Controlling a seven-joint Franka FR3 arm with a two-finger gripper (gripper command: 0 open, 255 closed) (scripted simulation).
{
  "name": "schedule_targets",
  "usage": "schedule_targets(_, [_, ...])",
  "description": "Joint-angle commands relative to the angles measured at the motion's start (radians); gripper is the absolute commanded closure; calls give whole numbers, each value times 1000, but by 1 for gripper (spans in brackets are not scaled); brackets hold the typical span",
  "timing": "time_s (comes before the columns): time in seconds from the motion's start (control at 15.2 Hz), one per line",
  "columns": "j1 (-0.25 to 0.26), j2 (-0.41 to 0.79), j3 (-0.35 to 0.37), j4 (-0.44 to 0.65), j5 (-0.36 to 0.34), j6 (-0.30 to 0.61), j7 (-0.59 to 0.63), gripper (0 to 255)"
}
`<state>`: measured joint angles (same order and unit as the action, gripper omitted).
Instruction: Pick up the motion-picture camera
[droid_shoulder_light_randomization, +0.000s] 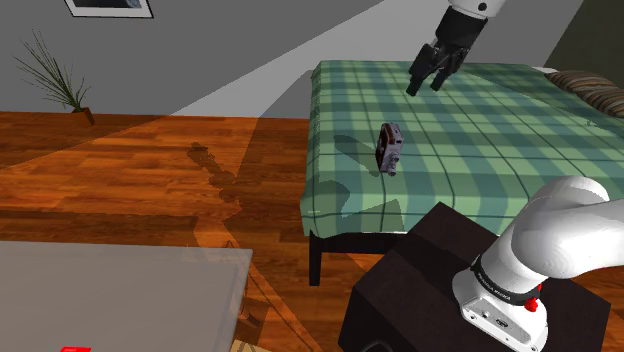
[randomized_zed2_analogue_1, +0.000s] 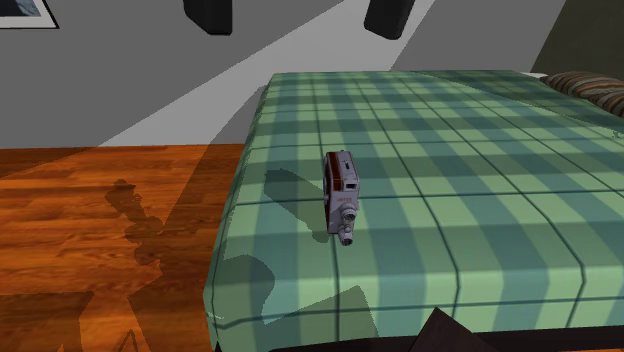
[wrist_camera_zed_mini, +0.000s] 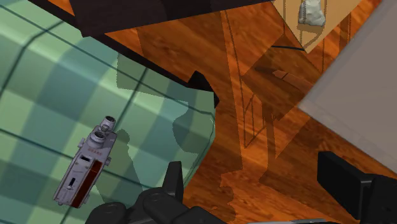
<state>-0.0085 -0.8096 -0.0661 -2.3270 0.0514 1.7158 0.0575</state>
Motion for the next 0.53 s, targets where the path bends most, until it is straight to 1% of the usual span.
schedule_targets(0.0, [0,0,0,0,0,0,0,0])
schedule_targets(0.46, [-51,51,-46,-172,-38,255,-10,0])
